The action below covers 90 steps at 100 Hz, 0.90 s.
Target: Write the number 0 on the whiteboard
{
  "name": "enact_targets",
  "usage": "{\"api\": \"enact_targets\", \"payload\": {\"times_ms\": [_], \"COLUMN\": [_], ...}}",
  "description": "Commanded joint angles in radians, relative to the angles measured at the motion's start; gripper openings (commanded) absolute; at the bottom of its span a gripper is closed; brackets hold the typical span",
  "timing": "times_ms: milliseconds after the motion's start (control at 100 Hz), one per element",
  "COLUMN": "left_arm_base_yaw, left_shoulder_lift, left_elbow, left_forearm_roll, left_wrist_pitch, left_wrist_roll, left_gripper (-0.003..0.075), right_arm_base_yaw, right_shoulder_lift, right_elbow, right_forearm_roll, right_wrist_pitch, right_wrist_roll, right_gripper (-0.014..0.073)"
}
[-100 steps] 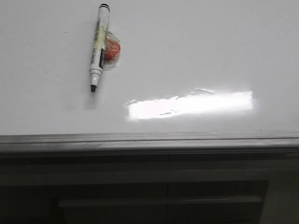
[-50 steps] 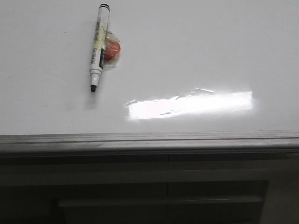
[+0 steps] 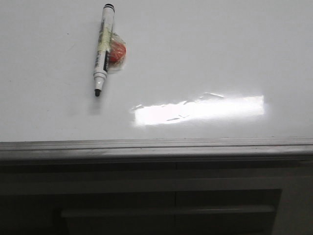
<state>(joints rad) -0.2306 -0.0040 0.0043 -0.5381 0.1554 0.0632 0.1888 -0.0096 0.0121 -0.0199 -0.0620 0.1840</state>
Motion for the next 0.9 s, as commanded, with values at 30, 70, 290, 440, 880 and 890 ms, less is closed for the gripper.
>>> {"api": "enact_targets", "payload": {"times_ms": [30,70,290,440,880,890], "left_arm_base_yaw": [0.001,0.001,0.001,0.001,0.001,0.001], "left_shoulder_lift": [-0.028,-0.028,-0.028,0.006,0.578,0.597], "left_elbow": [0.032,0.030,0.017,-0.098,-0.705,-0.711], "left_forearm_roll": [-0.282,-0.344,-0.611,-0.415,-0.071,-0.076], "left_wrist_pitch": [-0.212,-0.229,-0.185,0.006,0.580,0.582], "left_wrist_roll": [-0.004,-0.004,-0.004,0.102,0.351,0.351], "left_gripper": [-0.0020,-0.0020,-0.0020,-0.0019,0.0481,0.0474], "right_arm_base_yaw": [-0.004,-0.004,-0.004,-0.004,-0.004,-0.004], "right_shoulder_lift": [-0.020,-0.020,-0.020,-0.002,0.214,0.220], "right_elbow": [0.012,0.012,-0.048,-0.205,-0.377,-0.377], "right_forearm_roll": [0.075,0.082,0.197,0.179,0.062,0.062], "right_wrist_pitch": [-0.119,-0.119,-0.063,0.234,0.379,0.377], "right_wrist_roll": [0.014,0.014,0.020,0.007,-0.043,-0.043], "right_gripper": [-0.0057,-0.0057,-0.0057,-0.0057,0.0142,0.0153]}}
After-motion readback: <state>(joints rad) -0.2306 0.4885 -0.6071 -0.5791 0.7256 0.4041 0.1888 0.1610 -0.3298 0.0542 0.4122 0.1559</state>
